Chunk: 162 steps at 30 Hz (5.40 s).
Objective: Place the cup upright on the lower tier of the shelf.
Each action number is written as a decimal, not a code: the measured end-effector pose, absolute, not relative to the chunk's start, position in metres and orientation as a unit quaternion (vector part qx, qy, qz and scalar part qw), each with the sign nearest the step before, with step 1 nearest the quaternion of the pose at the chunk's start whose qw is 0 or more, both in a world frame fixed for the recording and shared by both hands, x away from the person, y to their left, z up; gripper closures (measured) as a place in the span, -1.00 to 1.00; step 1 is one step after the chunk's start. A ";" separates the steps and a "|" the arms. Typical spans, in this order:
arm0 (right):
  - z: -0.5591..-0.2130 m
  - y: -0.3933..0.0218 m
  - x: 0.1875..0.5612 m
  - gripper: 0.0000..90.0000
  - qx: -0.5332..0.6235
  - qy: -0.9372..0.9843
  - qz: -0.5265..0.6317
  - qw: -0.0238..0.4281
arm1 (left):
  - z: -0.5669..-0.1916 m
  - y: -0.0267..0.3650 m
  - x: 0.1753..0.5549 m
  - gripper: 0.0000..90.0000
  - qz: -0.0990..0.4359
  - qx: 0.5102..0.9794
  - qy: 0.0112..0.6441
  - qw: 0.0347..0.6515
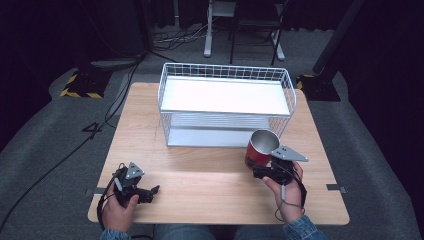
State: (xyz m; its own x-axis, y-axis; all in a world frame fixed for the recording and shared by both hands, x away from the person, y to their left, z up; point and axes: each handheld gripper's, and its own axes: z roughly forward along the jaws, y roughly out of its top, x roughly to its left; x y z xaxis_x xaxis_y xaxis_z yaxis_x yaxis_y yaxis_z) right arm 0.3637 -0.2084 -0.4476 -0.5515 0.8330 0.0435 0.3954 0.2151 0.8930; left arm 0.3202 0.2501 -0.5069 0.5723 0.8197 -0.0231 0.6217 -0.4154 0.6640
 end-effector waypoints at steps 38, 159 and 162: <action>-0.465 -0.130 0.451 -0.63 0.402 0.757 0.457 0.238 | -0.507 0.250 0.320 -1.00 0.154 0.828 0.435 0.320; -0.427 -0.284 0.363 -0.65 0.351 0.816 0.438 0.139 | -0.507 0.249 0.324 -1.00 0.159 0.819 0.452 0.317; -0.429 -0.292 0.359 -0.65 0.350 0.818 0.434 0.138 | -0.507 0.249 0.324 -1.00 0.159 0.819 0.452 0.317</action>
State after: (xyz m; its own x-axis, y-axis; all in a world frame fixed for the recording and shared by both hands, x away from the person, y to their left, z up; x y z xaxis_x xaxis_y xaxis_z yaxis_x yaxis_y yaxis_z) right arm 0.3589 -0.2922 -0.4292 -0.7163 0.6934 0.0786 0.4537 0.3771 0.8074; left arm 0.3243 0.2488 -0.5067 0.5413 0.8405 -0.0254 0.6383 -0.3910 0.6631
